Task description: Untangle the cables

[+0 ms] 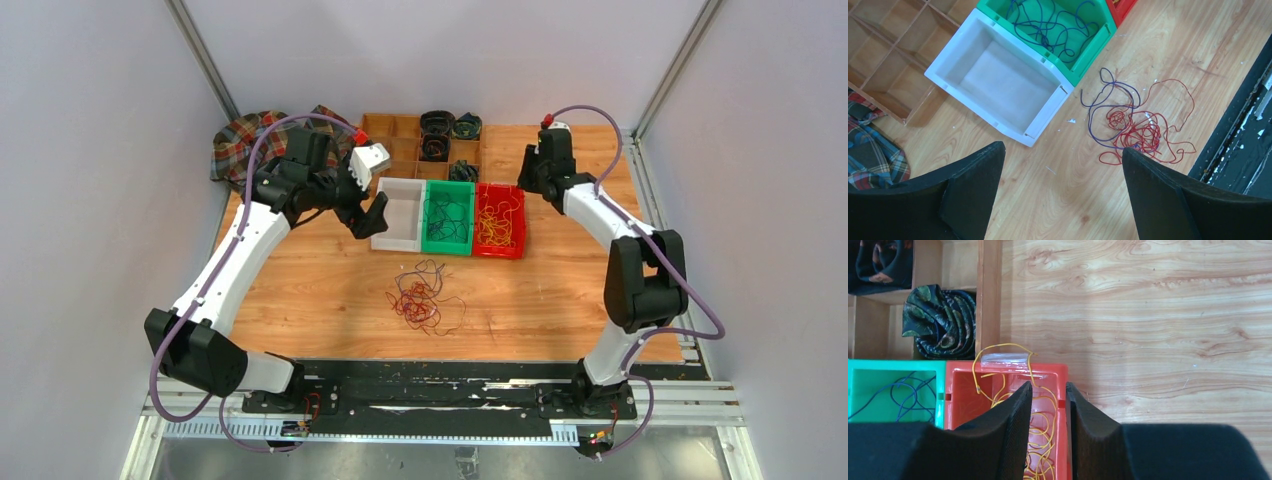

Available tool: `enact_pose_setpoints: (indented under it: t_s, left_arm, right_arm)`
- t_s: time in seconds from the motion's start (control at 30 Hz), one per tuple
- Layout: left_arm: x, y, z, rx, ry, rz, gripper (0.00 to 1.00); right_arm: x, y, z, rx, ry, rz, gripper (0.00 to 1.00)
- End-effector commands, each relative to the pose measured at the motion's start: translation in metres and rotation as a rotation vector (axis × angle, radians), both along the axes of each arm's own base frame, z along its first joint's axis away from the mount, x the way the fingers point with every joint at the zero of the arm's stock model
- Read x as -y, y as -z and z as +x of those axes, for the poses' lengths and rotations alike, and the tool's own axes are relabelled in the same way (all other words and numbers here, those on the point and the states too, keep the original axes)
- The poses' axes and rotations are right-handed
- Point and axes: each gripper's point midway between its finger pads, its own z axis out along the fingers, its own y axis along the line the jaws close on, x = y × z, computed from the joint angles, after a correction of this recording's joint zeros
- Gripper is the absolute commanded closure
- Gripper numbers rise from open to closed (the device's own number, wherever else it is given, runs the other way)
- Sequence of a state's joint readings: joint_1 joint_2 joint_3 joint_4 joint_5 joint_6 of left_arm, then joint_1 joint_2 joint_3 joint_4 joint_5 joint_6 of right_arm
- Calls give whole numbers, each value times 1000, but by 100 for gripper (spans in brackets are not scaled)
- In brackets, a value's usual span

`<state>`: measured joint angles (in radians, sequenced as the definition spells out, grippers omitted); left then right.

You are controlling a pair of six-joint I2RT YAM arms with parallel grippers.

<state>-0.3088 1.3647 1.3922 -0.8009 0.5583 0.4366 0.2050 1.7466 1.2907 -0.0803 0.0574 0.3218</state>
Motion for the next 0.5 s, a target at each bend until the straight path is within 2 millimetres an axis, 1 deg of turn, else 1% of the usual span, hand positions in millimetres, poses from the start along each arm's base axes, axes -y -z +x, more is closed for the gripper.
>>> enact_pose_setpoints:
  t_s: [0.0, 0.27, 0.47]
  left_arm:
    - [-2, -10, 2, 38, 5, -24, 9]
    - [-5, -10, 3, 45, -2, -21, 9]
    - [-8, -9, 4, 43, -5, -18, 9]
  right_arm:
    - [-9, 15, -4, -25, -48, -80, 70]
    - [-23, 45, 2, -86, -96, -177, 72]
    - [-30, 58, 8, -110, -108, -207, 75]
